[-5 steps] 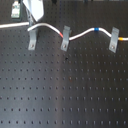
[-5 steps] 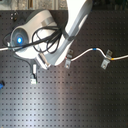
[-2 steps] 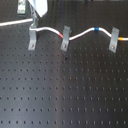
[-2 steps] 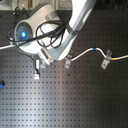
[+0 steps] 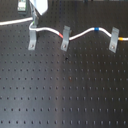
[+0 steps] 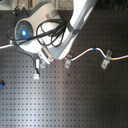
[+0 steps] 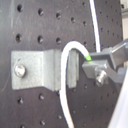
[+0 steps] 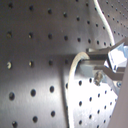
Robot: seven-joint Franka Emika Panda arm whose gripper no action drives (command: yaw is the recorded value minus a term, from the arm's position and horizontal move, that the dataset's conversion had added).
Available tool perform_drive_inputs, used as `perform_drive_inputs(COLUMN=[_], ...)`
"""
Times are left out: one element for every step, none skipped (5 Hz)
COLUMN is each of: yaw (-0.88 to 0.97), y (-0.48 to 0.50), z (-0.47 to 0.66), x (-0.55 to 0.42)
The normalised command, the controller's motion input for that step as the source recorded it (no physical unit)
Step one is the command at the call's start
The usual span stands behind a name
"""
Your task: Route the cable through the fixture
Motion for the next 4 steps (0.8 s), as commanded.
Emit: perform_drive_inputs(yaw=[-0.02, 0.0, -0.3, -0.29], y=[0.0, 0.007, 0.185, 0.173], z=[0.0, 0.0, 0.34, 0.0], x=[0.0, 0.008, 0.006, 0.049])
